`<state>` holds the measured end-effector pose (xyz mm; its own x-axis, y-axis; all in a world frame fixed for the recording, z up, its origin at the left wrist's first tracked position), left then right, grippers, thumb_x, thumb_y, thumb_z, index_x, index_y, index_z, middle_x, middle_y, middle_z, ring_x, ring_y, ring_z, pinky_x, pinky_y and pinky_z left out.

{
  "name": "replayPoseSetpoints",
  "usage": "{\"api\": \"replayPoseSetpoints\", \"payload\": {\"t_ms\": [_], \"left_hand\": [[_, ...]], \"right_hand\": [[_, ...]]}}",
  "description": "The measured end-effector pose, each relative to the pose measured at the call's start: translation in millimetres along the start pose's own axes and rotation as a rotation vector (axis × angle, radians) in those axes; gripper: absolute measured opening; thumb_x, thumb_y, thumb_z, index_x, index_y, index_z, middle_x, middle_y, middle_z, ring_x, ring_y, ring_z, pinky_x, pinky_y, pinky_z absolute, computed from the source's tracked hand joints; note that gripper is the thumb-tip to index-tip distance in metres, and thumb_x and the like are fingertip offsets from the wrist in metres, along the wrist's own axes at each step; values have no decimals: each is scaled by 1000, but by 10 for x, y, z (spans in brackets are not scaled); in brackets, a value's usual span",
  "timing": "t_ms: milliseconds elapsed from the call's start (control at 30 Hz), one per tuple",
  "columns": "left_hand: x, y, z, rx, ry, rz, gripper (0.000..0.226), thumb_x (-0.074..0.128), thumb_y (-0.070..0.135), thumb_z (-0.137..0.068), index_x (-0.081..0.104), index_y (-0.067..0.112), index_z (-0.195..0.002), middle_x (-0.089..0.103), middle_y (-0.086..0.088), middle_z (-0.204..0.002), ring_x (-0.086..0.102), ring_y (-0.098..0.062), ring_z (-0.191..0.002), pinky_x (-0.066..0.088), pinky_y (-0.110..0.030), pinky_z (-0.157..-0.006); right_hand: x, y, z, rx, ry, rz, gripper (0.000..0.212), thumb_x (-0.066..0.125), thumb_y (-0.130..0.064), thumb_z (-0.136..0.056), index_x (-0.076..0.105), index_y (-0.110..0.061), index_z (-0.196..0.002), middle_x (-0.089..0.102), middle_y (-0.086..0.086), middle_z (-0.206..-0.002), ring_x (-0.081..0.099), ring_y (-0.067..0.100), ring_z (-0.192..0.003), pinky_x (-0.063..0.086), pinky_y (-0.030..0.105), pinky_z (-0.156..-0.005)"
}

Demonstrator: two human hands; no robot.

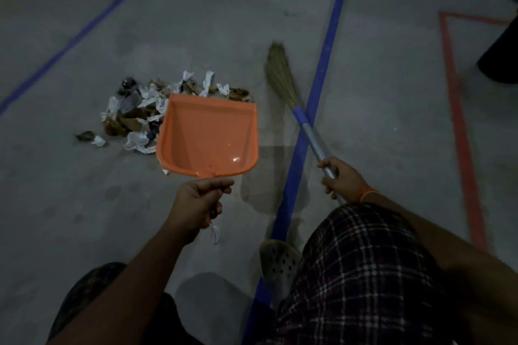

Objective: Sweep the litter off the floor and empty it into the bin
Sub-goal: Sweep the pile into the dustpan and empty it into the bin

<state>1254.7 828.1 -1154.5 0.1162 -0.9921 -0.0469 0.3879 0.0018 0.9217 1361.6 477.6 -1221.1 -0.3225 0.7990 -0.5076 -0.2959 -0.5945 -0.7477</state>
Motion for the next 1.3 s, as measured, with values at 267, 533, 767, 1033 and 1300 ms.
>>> {"api": "replayPoseSetpoints", "payload": {"t_ms": [267,533,767,1033,1300], "left_hand": [[-47,-149,34,15,22,39,38,49,-9,-96,78,15,-100,73,-13,-98,52,-16,-49,31,-23,-43],[-68,-603,46,-22,77,84,36,50,-8,-97,77,13,-104,72,-13,-97,52,-18,-50,32,-27,-48],[-24,-790,30,-63,92,84,33,49,-7,-97,76,12,-104,73,-9,-95,52,-16,-49,30,-20,-41],[23,-945,-25,-88,54,73,35,48,-7,-98,77,13,-102,73,-7,-87,52,-16,-47,29,-20,-40],[11,-1007,-92,-90,30,83,37,46,-11,-97,76,12,-103,74,-4,-91,53,-13,-47,32,-20,-38]], "right_hand": [[-13,-161,-277,43,-101,-29,18,53,-1,-91,56,-17,-99,59,21,-94,67,32,-68,62,50,-63],[141,18,-468,115,-163,-12,73,63,8,-78,53,-40,-132,47,9,-125,68,34,-92,62,41,-61],[6,17,-487,-26,100,66,20,73,-12,-85,53,-15,-84,63,17,-78,65,25,-50,56,34,-46],[194,25,-448,107,-147,158,83,57,3,-87,30,-50,-144,29,-6,-132,71,26,-80,57,34,-50],[186,84,-439,-75,185,283,25,82,-26,-75,57,-26,-73,65,0,-75,67,20,-57,60,44,-63]]}}
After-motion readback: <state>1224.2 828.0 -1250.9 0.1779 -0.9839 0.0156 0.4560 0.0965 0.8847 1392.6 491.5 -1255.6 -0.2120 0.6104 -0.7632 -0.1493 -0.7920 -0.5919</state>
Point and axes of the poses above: each hand's wrist, its own z-axis away from the middle knuckle, its own x-axis out of the palm, y = z × x, the point moved 6 cm from there along -z, towards the middle knuckle
